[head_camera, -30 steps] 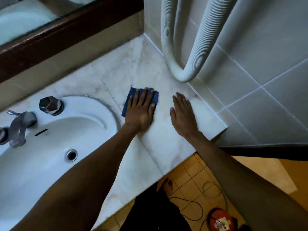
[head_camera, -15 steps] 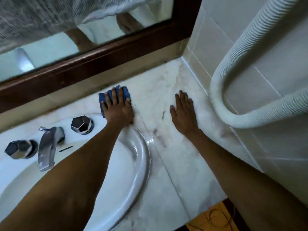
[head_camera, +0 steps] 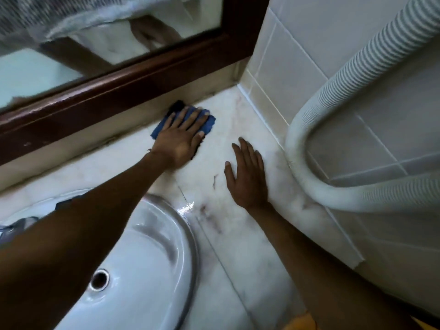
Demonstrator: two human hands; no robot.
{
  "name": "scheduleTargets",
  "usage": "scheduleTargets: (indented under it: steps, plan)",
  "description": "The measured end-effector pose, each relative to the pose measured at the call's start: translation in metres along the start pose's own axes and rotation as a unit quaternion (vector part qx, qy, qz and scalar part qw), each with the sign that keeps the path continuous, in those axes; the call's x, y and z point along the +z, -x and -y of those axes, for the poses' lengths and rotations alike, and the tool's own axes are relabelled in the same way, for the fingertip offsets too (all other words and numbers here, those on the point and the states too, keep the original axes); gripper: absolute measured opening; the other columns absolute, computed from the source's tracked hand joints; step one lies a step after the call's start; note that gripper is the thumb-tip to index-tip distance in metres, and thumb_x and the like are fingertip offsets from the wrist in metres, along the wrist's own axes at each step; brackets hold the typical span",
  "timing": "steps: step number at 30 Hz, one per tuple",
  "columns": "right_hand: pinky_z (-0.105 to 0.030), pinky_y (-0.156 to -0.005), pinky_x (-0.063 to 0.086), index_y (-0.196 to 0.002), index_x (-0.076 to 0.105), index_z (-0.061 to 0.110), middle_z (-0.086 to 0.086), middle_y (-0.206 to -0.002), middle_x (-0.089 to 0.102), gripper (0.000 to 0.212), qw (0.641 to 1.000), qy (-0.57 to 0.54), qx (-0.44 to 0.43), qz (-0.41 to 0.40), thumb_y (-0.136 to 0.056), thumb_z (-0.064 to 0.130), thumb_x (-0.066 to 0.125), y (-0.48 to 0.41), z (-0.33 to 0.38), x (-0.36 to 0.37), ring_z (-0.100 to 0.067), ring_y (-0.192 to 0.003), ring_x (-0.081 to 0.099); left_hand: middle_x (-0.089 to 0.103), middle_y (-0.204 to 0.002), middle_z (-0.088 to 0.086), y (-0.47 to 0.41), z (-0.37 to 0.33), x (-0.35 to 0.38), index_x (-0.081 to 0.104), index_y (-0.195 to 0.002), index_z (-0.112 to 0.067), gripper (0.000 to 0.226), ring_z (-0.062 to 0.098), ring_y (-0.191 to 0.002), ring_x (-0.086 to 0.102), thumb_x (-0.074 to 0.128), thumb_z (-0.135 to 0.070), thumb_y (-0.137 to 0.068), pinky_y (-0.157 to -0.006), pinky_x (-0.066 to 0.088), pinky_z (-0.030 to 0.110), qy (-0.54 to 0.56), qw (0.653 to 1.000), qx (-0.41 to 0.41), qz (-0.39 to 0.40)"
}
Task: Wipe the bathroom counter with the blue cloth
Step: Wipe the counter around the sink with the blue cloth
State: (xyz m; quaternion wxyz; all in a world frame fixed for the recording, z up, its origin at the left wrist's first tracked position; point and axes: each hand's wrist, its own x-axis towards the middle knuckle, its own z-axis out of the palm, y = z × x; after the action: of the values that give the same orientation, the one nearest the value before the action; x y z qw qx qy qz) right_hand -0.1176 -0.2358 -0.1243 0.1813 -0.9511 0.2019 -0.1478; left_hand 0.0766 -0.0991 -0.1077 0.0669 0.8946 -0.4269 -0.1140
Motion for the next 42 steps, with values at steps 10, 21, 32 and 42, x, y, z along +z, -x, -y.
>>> scheduleTargets:
  steps: [10, 21, 32, 42]
  plan:
    - [-0.045, -0.119, 0.027, -0.146, 0.045, 0.010, -0.010, -0.159, 0.035, 0.051, 0.997, 0.072, 0.010, -0.005, -0.100, 0.031, 0.043, 0.002, 0.007, 0.003, -0.023, -0.147, 0.033, 0.005, -0.169, -0.006, -0.010, -0.005, -0.003, -0.001, -0.160, -0.033, 0.060, 0.025, -0.156, 0.009, 0.005, -0.051, -0.104, -0.125, 0.008, 0.048, 0.019, 0.999, -0.045, -0.010]
    - [-0.040, -0.120, 0.026, -0.146, 0.045, 0.012, -0.006, -0.159, 0.036, 0.051, 0.999, 0.034, 0.020, -0.001, -0.099, 0.033, 0.045, 0.002, 0.006, -0.001, -0.020, -0.147, 0.032, 0.002, -0.170, -0.005, -0.105, -0.073, -0.013, 0.001, -0.161, -0.030, 0.058, 0.024, -0.156, -0.002, 0.012, -0.047, -0.106, -0.125, 0.000, 0.047, 0.029, 0.999, 0.024, 0.037]
    - [-0.044, -0.113, 0.035, -0.137, 0.052, 0.005, -0.014, -0.147, 0.047, 0.041, 1.000, -0.017, -0.006, -0.025, -0.100, 0.022, 0.047, 0.006, -0.002, -0.003, -0.028, -0.140, 0.041, 0.004, -0.169, -0.006, -0.063, -0.032, -0.014, 0.003, -0.160, -0.036, 0.056, 0.023, -0.157, 0.001, 0.010, -0.049, -0.106, -0.124, 0.005, 0.045, -0.009, 0.999, 0.049, 0.014]
    - [-0.043, -0.114, 0.037, -0.136, 0.054, 0.005, -0.014, -0.148, 0.048, 0.039, 1.000, -0.028, -0.003, -0.013, -0.100, 0.017, 0.050, 0.040, -0.027, -0.026, -0.028, -0.140, 0.042, -0.004, -0.168, -0.011, 0.006, -0.027, -0.003, -0.002, -0.159, -0.039, 0.057, 0.015, -0.155, -0.010, 0.004, -0.055, -0.105, -0.125, -0.004, 0.043, -0.020, 0.985, 0.166, 0.049]
